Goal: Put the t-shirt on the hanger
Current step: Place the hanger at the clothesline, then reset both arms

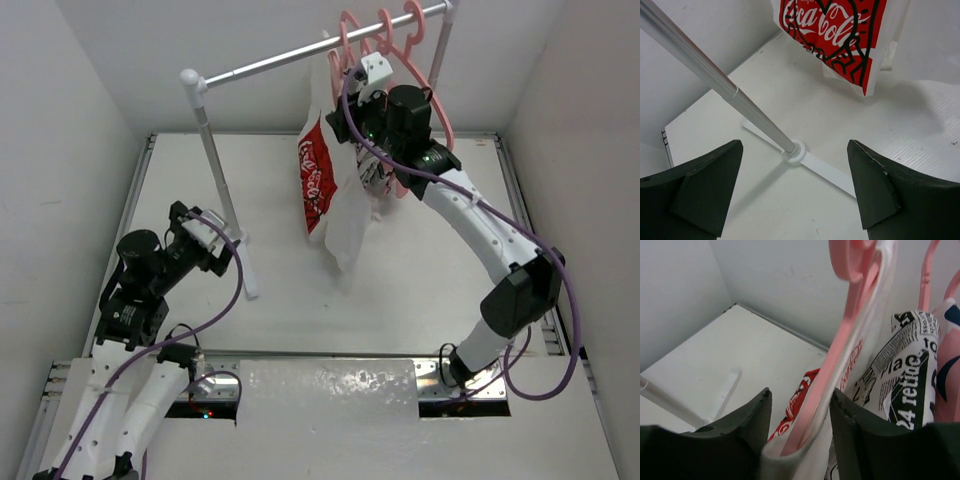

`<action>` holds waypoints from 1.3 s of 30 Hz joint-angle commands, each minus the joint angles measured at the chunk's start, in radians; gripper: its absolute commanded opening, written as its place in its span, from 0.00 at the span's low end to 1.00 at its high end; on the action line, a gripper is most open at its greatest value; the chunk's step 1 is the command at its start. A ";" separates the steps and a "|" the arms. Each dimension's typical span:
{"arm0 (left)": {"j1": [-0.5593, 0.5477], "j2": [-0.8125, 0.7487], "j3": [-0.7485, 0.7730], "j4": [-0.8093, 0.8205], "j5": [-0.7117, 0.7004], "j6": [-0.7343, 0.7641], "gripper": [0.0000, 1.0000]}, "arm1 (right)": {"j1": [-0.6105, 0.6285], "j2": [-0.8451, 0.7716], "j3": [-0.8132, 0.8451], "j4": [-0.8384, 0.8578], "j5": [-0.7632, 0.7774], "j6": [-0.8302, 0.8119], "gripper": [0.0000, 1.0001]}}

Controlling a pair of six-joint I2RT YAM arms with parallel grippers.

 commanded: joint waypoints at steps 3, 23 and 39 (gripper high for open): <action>0.004 0.000 -0.020 0.017 0.013 0.004 0.82 | -0.003 -0.158 -0.114 0.012 0.031 -0.065 0.60; 0.004 0.011 -0.215 0.127 -0.149 -0.074 0.80 | -0.003 -0.868 -0.680 -0.379 0.052 -0.053 0.99; 0.013 0.039 -0.322 0.250 -0.354 -0.117 0.80 | -0.004 -1.163 -1.391 -0.461 0.646 0.524 0.99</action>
